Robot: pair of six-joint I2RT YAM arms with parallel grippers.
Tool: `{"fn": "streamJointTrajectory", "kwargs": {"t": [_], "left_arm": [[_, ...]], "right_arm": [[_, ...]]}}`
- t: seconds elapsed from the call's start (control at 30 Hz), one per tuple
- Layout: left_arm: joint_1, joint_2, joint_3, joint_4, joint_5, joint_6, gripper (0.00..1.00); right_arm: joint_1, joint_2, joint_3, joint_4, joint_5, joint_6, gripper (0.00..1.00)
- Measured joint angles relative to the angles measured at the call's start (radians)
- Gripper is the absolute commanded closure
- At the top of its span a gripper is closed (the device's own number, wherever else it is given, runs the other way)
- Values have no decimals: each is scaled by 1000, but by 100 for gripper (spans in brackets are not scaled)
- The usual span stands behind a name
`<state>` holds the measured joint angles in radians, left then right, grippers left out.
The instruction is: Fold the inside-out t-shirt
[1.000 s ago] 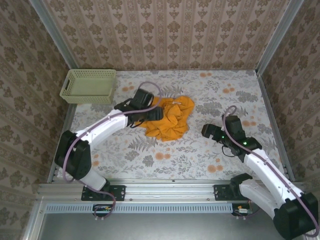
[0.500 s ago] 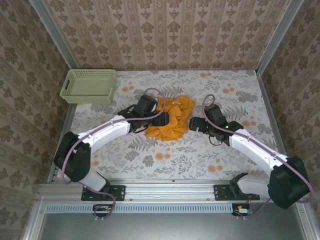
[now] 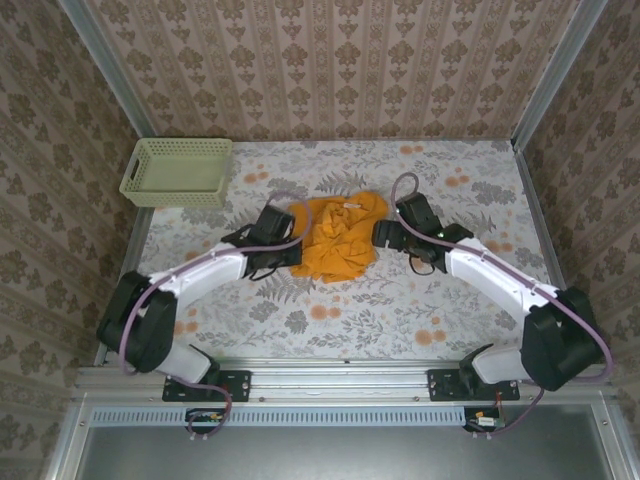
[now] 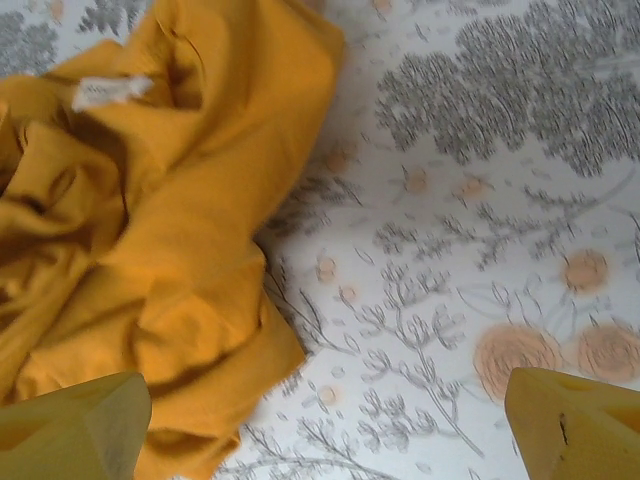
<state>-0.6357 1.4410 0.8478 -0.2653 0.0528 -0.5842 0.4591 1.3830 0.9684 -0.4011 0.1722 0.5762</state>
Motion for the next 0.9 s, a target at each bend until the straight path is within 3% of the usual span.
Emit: {"fn": "streamJointTrajectory", "kwargs": {"t": [0.27,0.53,0.57,0.8,0.9], "left_arm": [[0,-317,-262,24,-8,-16,100],[16,-357,-312,31,-14,-26,100],[19,-357,-312,31,-14,-26,100],[51,-357,-299,17,14,-22,100],[73,-354,-249,-17,35,-3,100]], "right_arm": [[0,299,328,-53,5,-57,14],[19,531,552,-121,-35,-80,23],[24,554,570,-126,-45,-81,29],[35,674,658,-175,-97,-111,97],[29,666,663,-195,-93,-125,100]]}}
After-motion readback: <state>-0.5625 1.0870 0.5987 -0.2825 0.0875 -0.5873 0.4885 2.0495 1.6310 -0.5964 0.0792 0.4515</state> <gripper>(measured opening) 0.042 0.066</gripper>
